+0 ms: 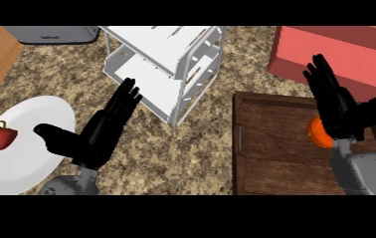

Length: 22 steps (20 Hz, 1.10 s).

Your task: Pick the squash from the tray and place it in the tiered basket

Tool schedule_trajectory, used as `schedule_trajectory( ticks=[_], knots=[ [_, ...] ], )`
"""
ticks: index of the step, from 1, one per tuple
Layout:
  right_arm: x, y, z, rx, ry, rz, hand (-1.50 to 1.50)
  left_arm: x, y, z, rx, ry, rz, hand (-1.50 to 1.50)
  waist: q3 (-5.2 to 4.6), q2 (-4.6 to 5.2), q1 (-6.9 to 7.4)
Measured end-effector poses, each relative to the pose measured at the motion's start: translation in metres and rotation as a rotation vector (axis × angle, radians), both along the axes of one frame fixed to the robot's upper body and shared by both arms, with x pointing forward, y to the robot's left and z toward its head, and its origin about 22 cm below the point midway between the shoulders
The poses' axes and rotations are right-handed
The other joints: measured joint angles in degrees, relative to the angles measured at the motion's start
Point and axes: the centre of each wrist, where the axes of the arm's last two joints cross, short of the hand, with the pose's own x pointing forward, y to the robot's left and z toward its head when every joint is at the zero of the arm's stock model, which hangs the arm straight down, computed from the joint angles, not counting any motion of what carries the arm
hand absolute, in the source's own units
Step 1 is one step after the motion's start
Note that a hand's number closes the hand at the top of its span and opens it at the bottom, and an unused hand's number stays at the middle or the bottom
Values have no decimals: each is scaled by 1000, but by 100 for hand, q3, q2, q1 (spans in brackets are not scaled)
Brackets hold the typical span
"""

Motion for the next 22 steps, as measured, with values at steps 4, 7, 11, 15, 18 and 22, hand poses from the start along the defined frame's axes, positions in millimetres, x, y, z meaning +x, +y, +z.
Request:
schedule_trajectory(
  ticks=[4, 7, 11, 15, 18, 22],
  knots=[
    [-20, -18, -3, -62, -144, -123, 150, 2, 18, -4, 66, 21, 48, 0, -37, -32, -99],
    [-37, -49, 0, -159, -265, -335, -150, 2, 36, -12, 132, 59, 117, 0, -55, -60, -370],
    [-65, -75, -19, -148, -335, -755, -150, 1, 50, -15, 162, 86, 151, 0, -38, -79, -541],
    [-109, -55, -52, -269, -390, -848, -150, 8, 45, -15, 177, 80, 128, 0, -44, -62, -342],
    [-131, -35, -58, -375, -361, -843, -150, 14, 41, -13, 189, 96, 107, 0, -61, -37, -204],
    [-163, -22, -64, -526, -237, -863, -150, 17, 33, -13, 196, 104, 90, 0, -87, 1, -109]
  ],
)
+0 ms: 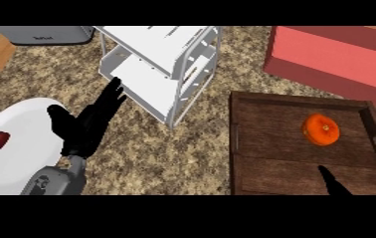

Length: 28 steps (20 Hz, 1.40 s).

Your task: Pick the squash from the tray and place it in the tiered basket

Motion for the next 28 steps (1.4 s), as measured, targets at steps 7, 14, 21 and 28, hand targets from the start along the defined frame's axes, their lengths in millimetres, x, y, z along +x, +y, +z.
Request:
schedule_trajectory(
  ticks=[7, 14, 21, 28],
  knots=[
    [-56, -2, -6, -55, 277, -208, -150, 4, -2, 5, 12, -13, -23, 0, -51, 106, 162],
    [-60, 16, 12, 5, 423, -279, -150, 8, -15, 8, 15, -19, -65, 0, -58, 171, 400],
    [-31, 36, 34, 48, 575, -339, -150, 12, -24, 5, 12, -19, -84, 0, -41, 176, 490],
    [26, 68, 60, 35, 743, -399, -150, 15, -16, 1, 17, -11, -76, 0, -13, 97, 452]
  ],
)
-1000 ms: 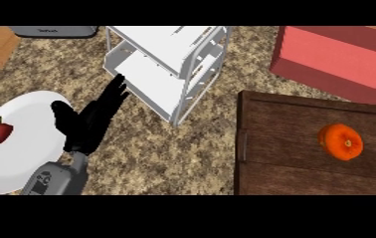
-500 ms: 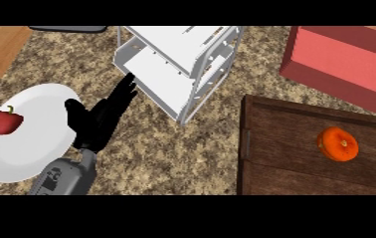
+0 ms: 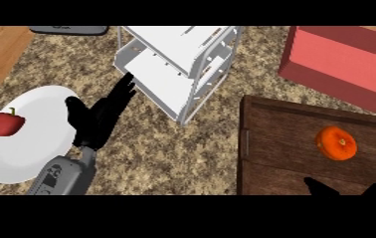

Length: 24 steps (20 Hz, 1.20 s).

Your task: Pick the squash from the tray and place it in the tiered basket

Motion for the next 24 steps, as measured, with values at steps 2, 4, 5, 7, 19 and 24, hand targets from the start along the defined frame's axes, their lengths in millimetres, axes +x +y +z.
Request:
schedule_trajectory(
  ticks=[2, 4, 5, 7, 19, 24],
  knots=[
    [18, 13, 10, -7, 31, 19, -150, 0, 1, -1, -2, 6, 10, 0, 9, -32, -62],
    [36, 25, 14, -15, 50, 42, -150, -1, 2, -2, -3, 12, 20, 0, 17, -55, -108],
    [42, 29, 16, -18, 55, 50, -150, -2, 4, -2, -6, 13, 25, 0, 20, -66, -129],
    [53, 35, 14, -25, 79, 61, -150, -3, 5, -2, -13, 19, 31, 0, 26, -80, -174],
    [70, 35, -6, -89, 154, 28, -150, -7, 11, -7, -14, 19, 50, 0, 38, -110, -297],
    [72, 32, -13, -88, 145, 20, -150, -4, 12, -6, -13, 25, 54, 0, 45, -122, -305]
  ],
)
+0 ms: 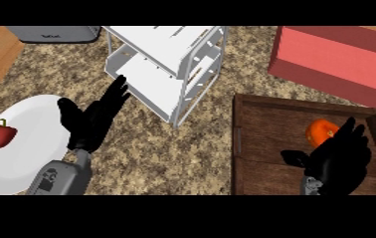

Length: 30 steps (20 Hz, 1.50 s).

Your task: Pick the squash from the tray and place it in the tiered basket

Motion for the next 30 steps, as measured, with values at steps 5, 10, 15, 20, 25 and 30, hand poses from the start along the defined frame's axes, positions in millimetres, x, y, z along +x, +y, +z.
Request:
schedule_trajectory(
  ticks=[5, 10, 15, 20, 25, 30],
  knots=[
    [1, -7, -2, 11, -24, -15, -150, -2, 2, -2, -3, 3, 4, 0, -6, 5, -6],
    [5, -21, -6, 40, -38, -40, -150, 1, -3, -5, -4, 0, 2, 0, -10, -5, -13],
    [8, -30, -13, 62, -53, -58, -150, 2, 1, -7, 3, -10, 2, 0, -31, -24, -14],
    [15, -44, -24, 93, -72, -83, -150, -1, 2, -5, 3, -4, -5, 0, -58, -43, -9],
    [16, -48, -36, 109, -79, -86, -150, -3, 2, -3, 0, -4, -3, 0, -79, -62, -12],
    [22, -53, -43, 136, -95, -34, 150, -2, -2, -3, -3, 4, 2, 0, -106, -81, -19]
  ],
)
